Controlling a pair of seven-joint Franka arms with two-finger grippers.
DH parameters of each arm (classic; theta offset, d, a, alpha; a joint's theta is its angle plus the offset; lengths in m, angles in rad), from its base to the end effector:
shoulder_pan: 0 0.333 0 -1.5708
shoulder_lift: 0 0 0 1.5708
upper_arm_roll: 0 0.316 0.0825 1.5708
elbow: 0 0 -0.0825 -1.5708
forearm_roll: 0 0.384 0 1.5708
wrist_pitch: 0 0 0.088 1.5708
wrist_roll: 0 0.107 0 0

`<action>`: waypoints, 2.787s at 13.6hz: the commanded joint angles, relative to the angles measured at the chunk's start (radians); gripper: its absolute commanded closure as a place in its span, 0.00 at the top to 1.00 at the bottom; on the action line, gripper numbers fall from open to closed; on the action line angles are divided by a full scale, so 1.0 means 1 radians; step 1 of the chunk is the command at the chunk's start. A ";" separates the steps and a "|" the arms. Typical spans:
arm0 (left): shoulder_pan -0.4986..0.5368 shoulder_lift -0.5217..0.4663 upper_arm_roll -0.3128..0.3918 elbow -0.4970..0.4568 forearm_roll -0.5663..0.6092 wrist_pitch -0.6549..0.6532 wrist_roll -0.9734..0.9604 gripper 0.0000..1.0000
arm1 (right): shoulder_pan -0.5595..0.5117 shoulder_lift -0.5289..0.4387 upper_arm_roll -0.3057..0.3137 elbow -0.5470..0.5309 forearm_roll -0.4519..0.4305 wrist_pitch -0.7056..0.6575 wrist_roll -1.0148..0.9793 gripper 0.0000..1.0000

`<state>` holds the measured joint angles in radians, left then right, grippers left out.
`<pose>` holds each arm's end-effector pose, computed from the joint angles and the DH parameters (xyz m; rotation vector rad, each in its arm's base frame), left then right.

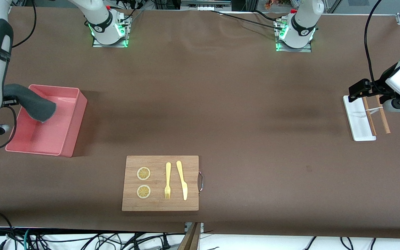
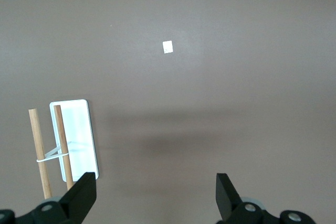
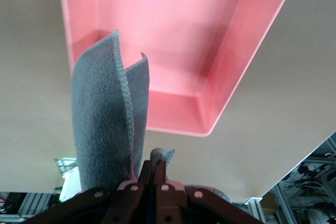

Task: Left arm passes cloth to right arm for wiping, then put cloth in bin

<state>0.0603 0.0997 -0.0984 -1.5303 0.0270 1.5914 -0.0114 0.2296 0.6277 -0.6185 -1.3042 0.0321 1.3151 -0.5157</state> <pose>0.5852 -0.0167 0.5888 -3.1226 0.0429 0.0588 0.6274 -0.1598 0.3989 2.9227 0.1887 -0.9000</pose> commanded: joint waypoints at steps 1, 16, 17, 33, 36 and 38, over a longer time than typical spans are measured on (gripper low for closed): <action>0.004 0.012 -0.001 0.030 -0.006 -0.021 0.010 1.00 | -0.021 0.038 0.005 -0.047 -0.008 0.100 -0.040 0.00; 0.004 0.012 -0.001 0.030 -0.004 -0.021 0.008 1.00 | -0.007 -0.017 0.017 0.037 0.098 0.133 -0.024 1.00; 0.004 0.012 -0.001 0.030 -0.004 -0.021 0.008 1.00 | 0.000 -0.017 0.016 0.063 0.100 0.089 -0.021 1.00; 0.004 0.012 0.000 0.029 -0.004 -0.021 0.010 1.00 | -0.203 -0.505 0.483 -0.183 0.026 0.009 0.459 1.00; 0.006 0.012 0.000 0.030 -0.006 -0.021 0.008 1.00 | -0.243 -0.612 0.503 -0.237 -0.010 0.048 0.459 1.00; 0.012 0.012 0.003 0.030 -0.009 -0.022 -0.011 1.00 | -0.277 -0.646 0.604 -0.244 -0.095 0.067 0.457 1.00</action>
<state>0.0610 0.1005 -0.0953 -1.5294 0.0270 1.5912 -0.0151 -0.0068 0.0596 -0.1160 -1.4879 0.0018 1.3503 -0.0660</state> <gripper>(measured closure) 0.000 0.000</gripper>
